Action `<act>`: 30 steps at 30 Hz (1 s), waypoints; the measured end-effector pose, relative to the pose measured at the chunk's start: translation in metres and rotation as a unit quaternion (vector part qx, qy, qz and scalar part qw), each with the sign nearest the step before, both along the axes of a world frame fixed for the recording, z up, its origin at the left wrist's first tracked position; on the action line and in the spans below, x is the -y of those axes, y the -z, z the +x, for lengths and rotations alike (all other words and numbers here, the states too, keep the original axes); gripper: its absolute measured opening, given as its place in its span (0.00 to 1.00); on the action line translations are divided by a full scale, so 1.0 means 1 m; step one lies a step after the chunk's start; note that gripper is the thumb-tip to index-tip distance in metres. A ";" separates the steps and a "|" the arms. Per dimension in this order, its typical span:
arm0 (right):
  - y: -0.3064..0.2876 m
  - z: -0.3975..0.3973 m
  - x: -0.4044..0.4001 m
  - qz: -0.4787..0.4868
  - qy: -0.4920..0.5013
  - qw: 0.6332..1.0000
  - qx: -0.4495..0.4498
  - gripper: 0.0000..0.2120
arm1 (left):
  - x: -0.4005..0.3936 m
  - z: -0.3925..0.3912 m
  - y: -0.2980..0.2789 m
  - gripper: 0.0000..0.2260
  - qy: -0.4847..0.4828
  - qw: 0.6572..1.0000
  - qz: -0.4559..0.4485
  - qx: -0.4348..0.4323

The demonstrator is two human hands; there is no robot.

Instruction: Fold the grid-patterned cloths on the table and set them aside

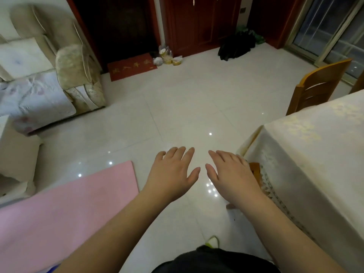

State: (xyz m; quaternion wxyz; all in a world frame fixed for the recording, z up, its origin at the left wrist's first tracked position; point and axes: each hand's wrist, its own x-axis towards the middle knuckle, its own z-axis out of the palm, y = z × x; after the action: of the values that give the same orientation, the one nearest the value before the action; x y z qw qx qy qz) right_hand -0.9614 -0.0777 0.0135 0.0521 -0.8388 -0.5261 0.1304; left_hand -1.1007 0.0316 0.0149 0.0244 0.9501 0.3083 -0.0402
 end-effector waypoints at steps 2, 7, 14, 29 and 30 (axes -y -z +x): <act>-0.007 0.015 -0.020 0.011 0.006 1.000 -0.008 0.25 | -0.019 0.013 -0.010 0.28 0.003 1.000 0.006 -0.003; -0.019 0.049 -0.070 0.028 0.010 1.000 0.010 0.25 | -0.068 0.044 -0.028 0.28 0.000 1.000 0.008 0.004; -0.019 0.080 -0.149 0.059 0.035 0.995 0.075 0.33 | -0.159 0.083 -0.036 0.32 0.050 0.998 0.030 0.020; -0.017 0.137 -0.307 0.022 0.127 0.986 0.108 0.31 | -0.353 0.171 -0.030 0.24 0.123 0.991 -0.011 0.057; -0.016 0.146 -0.311 0.023 0.132 0.985 0.110 0.32 | -0.362 0.183 -0.031 0.25 0.129 0.990 -0.005 0.057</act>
State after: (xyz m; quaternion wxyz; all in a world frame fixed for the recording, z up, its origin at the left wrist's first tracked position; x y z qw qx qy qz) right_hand -0.8149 0.2330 0.0290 0.0294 -0.9086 -0.4162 0.0169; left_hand -0.9180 0.3938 0.0459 0.0416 0.9826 0.1806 0.0095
